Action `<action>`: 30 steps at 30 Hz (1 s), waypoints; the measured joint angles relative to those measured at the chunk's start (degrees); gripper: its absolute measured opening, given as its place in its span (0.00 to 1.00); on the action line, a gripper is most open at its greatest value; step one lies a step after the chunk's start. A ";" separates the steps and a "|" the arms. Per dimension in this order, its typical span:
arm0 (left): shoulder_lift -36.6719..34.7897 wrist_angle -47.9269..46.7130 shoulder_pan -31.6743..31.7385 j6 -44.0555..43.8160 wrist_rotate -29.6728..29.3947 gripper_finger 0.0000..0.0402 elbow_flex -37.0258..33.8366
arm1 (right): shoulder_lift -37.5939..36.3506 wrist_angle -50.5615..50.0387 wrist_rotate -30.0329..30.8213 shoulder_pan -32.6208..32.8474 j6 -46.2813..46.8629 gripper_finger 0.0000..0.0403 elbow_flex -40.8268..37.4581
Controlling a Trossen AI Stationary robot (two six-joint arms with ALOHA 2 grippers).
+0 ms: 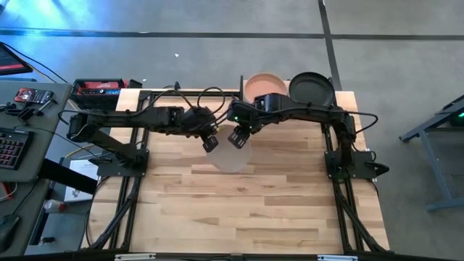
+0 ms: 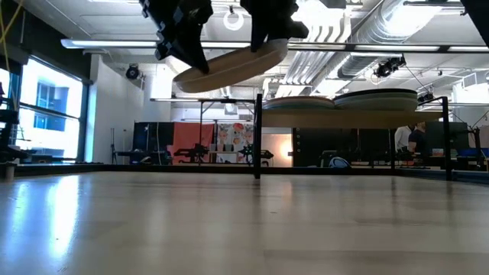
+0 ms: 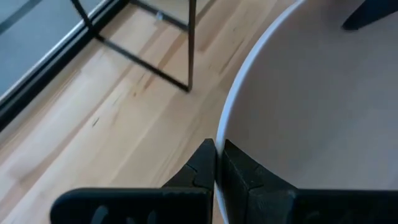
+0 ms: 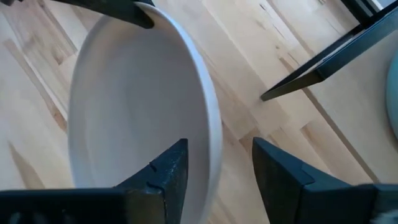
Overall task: Place and stack plates onto a shelf
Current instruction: Stack the gray plate on top of the brown plate on the shelf
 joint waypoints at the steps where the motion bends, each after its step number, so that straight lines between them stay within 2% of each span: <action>1: 0.00 0.50 0.00 0.07 0.00 0.00 0.01 | 0.00 0.00 -0.33 -0.11 -0.07 0.36 0.00; 5: 0.00 1.35 0.00 1.23 -1.70 0.00 0.01 | 0.00 -0.09 -2.21 -0.85 -0.11 0.27 0.00; 12: -0.01 2.05 0.37 2.60 -1.86 0.01 -0.01 | 0.00 -0.22 -3.83 -1.80 -2.73 0.03 -0.02; 24: -0.02 2.79 1.80 4.03 -1.57 0.07 -0.01 | 0.00 -0.15 -4.67 -3.06 -3.12 0.01 -0.03; 30: -0.02 6.95 1.89 4.13 -1.20 0.15 -0.01 | 0.00 -1.89 -4.35 -4.09 -4.33 0.01 -0.04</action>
